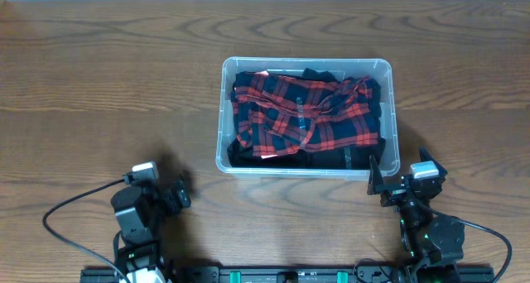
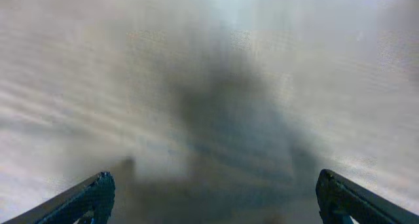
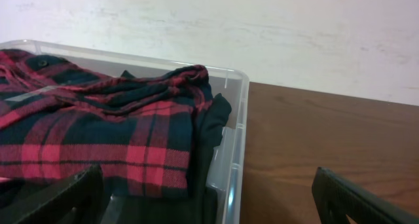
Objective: Pack container
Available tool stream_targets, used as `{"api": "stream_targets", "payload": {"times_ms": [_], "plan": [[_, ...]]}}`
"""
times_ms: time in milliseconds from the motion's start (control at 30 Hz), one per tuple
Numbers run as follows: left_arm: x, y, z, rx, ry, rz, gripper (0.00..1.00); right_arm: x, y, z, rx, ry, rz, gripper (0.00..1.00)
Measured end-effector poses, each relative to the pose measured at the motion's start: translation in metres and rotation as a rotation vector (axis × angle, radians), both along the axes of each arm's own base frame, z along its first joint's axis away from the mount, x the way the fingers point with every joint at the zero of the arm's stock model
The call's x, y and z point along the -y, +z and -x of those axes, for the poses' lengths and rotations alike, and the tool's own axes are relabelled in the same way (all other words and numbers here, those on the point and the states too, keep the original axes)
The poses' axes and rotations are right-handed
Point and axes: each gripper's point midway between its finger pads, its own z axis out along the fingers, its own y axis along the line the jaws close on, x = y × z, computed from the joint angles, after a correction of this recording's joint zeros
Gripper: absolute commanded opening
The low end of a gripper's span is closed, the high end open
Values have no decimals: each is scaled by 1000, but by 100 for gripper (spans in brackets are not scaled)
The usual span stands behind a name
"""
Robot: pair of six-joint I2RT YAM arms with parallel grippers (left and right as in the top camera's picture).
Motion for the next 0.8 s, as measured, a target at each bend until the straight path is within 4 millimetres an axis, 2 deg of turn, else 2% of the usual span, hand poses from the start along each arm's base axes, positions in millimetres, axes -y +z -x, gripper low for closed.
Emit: {"api": "stream_targets", "payload": {"times_ms": [167, 400, 600, 800], "plan": [[3, 40, -14, 176, -13, -24, 98, 0, 0, 0, 0, 0, 0, 99], [31, 81, -22, 355, -135, -55, 98, 0, 0, 0, 0, 0, 0, 99], [58, 102, -22, 449, -263, -97, 98, 0, 0, 0, 0, 0, 0, 99], [66, 113, -20, 501, -300, -119, 98, 0, 0, 0, 0, 0, 0, 99]]}}
